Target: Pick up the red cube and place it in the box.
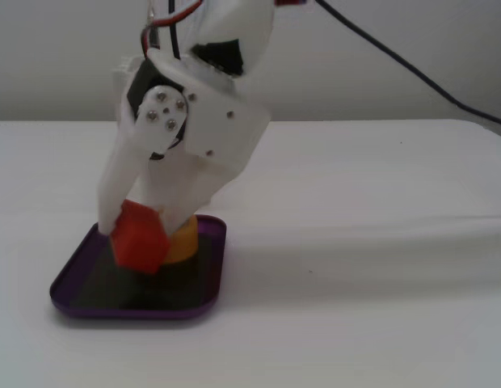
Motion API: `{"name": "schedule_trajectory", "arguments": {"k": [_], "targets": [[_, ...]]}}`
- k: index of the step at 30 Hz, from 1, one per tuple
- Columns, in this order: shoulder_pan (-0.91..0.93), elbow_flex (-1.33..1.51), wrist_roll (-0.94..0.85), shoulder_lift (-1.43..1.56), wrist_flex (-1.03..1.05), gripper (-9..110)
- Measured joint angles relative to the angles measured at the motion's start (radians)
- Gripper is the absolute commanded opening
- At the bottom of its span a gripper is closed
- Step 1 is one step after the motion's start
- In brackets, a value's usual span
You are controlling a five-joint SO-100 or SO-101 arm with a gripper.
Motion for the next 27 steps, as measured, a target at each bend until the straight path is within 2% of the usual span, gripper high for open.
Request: {"name": "schedule_trajectory", "arguments": {"k": [18, 27], "targets": [[-0.009, -0.014, 0.0, -0.044, 0.002, 0], [-0.018, -0.026, 0.0, -0.044, 0.107, 15]]}}
